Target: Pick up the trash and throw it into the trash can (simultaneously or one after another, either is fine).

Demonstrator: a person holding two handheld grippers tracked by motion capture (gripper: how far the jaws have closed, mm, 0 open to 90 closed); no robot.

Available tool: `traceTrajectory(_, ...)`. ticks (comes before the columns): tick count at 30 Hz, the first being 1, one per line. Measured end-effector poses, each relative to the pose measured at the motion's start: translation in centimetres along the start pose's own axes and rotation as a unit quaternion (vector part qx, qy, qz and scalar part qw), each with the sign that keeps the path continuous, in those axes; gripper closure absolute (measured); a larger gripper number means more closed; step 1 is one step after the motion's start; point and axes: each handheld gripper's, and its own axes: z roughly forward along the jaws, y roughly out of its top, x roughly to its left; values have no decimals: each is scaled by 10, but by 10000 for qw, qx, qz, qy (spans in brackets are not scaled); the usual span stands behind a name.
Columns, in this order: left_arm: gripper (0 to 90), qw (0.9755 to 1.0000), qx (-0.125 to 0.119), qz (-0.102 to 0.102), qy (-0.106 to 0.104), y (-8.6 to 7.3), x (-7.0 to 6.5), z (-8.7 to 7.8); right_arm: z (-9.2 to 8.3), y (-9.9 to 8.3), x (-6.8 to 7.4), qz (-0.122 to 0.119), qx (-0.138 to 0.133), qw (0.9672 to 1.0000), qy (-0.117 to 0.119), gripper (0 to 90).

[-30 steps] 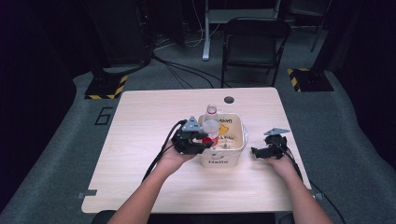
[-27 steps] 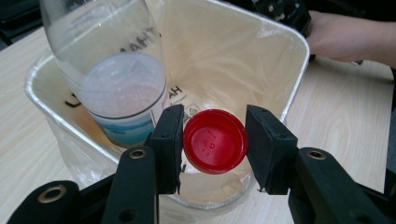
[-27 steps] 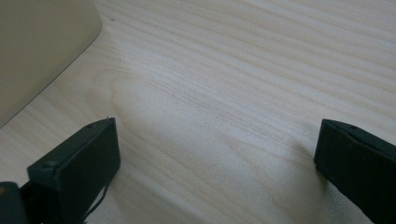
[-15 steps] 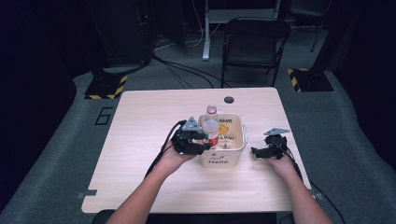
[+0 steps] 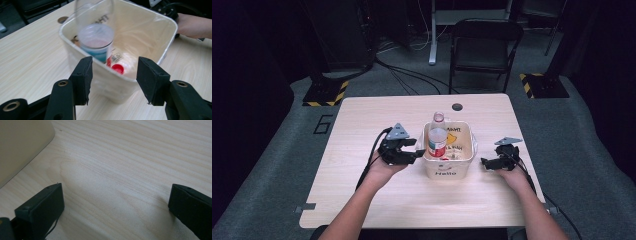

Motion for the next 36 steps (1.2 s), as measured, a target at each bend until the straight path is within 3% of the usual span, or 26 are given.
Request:
traceTrajectory(7, 453, 9989, -51, -291, 354, -30, 25, -25, 0, 0, 0, 3, -1, 10000, 3, 0)
traceTrajectory(11, 440, 9972, -69, -520, 533, -48, 39, -33, 0, 0, 0, 1, -2, 10000, 2, 0)
traceTrajectory(13, 428, 9957, -204, -682, 598, -55, 43, -34, 0, 0, 0, 0, -2, 10000, 2, 0)
traceTrajectory(16, 416, 9944, -275, -819, 614, -65, 45, -30, 0, 0, 0, 5, -1, 10000, -2, 0)
traceTrajectory(24, 435, 9945, -68, -916, 495, -88, 42, -7, 0, 0, 0, 8, -1, 10000, 0, 0)
traceTrajectory(36, 432, 9945, 243, -887, 510, -111, 38, 12, 0, 0, 0, 4, -3, 10000, -1, 0)
